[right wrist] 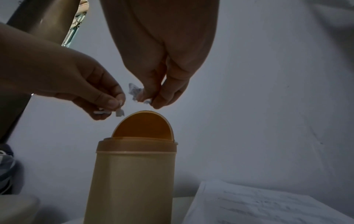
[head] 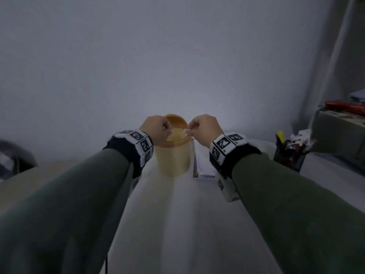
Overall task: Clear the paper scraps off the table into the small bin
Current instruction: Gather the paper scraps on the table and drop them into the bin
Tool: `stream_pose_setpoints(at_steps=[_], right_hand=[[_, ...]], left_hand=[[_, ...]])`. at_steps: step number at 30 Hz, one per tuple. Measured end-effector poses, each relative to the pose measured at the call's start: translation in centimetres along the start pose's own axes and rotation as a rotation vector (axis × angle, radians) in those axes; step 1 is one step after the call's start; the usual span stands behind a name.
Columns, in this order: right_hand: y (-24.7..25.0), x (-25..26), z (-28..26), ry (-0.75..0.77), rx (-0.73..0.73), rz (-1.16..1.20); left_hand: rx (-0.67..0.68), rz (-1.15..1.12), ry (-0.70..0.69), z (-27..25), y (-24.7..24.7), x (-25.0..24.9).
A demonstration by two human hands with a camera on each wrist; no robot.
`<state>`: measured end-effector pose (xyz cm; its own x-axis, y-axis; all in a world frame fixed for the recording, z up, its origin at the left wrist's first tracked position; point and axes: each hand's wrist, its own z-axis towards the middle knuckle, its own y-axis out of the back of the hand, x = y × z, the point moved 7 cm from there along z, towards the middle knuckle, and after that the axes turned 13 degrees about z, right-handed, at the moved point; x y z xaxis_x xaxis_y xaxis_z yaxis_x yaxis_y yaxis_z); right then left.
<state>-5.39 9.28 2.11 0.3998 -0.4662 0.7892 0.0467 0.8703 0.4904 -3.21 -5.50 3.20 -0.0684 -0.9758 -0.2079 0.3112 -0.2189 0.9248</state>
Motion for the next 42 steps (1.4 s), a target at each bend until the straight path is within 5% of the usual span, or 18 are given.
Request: stream_pose_setpoints(at_steps=[16,27,42], right_hand=[[-6.1,-1.6,4.9,-0.004,0.236,-0.173],[-6.2,-1.2,4.0,0.131,0.201,-0.161],[-6.5,-1.3,4.2,0.124,0.195,-0.149]], left_hand=[[-0.090,-0.048,0.064,4.0,-3.8,2.6],[-0.109,-0.031,0.048,4.0,-4.0,2.9],[-0.181,-0.066,0.090,3.6,-3.0,4.0]])
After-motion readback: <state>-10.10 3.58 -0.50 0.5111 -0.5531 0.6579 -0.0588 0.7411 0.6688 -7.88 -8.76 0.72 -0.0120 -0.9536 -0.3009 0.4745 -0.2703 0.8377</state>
